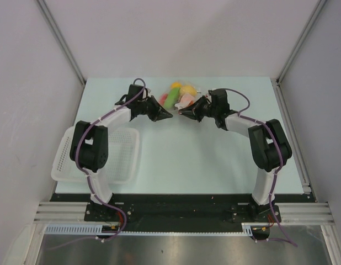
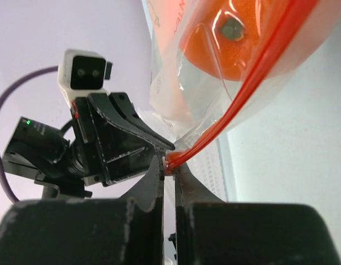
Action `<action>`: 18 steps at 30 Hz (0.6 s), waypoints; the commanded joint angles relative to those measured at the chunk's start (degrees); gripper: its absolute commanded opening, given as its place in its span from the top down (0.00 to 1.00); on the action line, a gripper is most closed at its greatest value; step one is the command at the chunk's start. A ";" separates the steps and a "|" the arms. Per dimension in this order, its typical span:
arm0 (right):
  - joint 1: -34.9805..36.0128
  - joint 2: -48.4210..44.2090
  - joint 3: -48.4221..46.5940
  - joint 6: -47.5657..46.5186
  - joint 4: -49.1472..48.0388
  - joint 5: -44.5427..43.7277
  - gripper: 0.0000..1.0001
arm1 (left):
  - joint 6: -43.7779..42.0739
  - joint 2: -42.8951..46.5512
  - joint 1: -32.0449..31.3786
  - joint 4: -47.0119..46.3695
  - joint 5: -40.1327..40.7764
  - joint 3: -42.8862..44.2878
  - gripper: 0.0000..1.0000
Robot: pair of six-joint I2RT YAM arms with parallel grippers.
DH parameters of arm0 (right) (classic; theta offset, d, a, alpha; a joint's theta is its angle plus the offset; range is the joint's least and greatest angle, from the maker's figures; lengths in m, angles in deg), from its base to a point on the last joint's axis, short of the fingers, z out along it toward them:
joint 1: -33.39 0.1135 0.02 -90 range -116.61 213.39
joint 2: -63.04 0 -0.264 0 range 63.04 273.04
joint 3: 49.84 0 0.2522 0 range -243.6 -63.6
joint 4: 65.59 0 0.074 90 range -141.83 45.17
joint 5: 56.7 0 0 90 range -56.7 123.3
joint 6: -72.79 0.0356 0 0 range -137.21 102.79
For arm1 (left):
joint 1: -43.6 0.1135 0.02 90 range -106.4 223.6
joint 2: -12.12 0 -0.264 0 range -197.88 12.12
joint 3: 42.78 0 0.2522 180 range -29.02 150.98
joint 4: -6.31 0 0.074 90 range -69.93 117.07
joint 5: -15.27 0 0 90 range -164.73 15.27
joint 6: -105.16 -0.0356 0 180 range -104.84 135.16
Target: Open the zip-top bag and remove the fake food
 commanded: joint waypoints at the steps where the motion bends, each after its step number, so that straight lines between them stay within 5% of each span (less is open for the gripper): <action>1: -1.39 -2.00 -0.68 -0.68 -0.27 0.71 1.00 | -0.57 4.51 0.45 -3.51 -1.72 -1.46 1.00; 3: -0.95 -2.44 -0.68 -0.41 -0.27 1.15 1.00 | 0.39 3.38 0.54 -3.79 -3.73 -1.21 1.00; 6: -0.16 -3.23 -0.60 0.38 -0.36 2.38 1.00 | 2.50 1.10 0.45 -7.03 -6.37 -1.38 0.57; 8: -0.07 -3.76 -0.51 0.46 0.51 2.82 1.00 | 4.52 -0.14 0.19 -11.42 -7.17 -1.38 0.37; 13: 0.37 -4.73 -0.24 0.82 0.17 3.79 1.00 | 5.58 -3.65 -1.22 -11.26 -7.87 3.00 0.25; 18: 0.89 -4.46 -0.24 2.66 -2.65 4.59 1.00 | 7.69 -4.71 -2.10 -12.65 -7.17 2.40 0.28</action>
